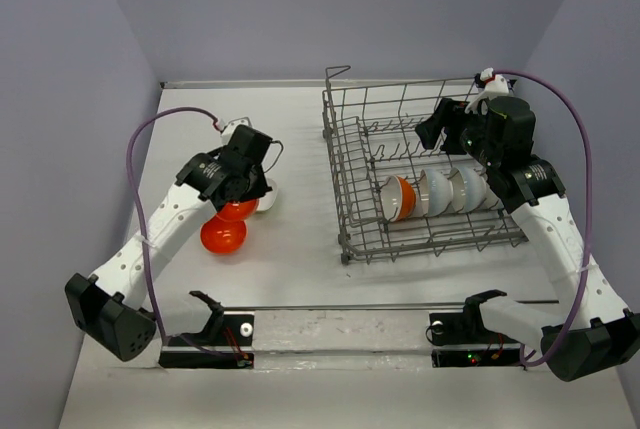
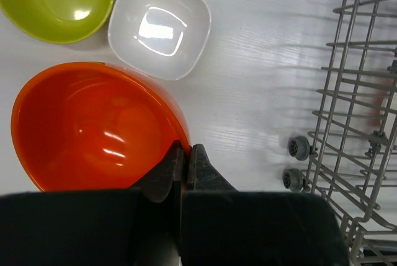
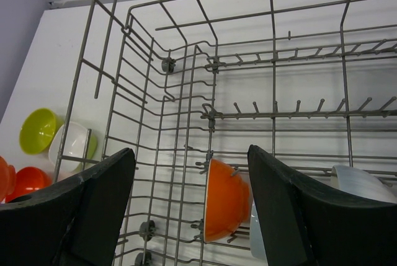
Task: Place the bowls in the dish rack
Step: Pick up the bowl from the bowl, then place the bowl at the center of the board.
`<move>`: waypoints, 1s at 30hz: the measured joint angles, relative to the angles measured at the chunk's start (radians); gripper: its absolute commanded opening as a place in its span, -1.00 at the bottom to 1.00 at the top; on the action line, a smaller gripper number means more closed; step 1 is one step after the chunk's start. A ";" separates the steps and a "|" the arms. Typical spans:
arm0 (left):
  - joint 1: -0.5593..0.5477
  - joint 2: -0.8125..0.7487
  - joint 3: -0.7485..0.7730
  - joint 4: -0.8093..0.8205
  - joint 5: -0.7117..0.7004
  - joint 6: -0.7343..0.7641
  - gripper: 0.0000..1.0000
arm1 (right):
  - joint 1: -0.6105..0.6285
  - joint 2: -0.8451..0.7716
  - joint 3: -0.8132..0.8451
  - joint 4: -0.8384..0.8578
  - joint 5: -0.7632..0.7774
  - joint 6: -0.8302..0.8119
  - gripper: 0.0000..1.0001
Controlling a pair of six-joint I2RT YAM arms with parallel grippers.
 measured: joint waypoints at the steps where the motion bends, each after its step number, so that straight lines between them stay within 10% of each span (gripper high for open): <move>1: -0.017 0.006 0.002 0.000 -0.002 -0.003 -1.00 | 0.000 0.000 0.000 0.000 0.001 0.000 0.57; 15: -0.491 0.229 -0.014 0.006 -0.039 -0.091 -1.00 | 0.000 0.000 0.000 -0.003 0.010 -0.007 0.57; 30: -0.502 0.280 -0.189 0.163 -0.014 -0.110 -0.84 | 0.000 0.002 0.000 -0.004 0.011 -0.010 0.57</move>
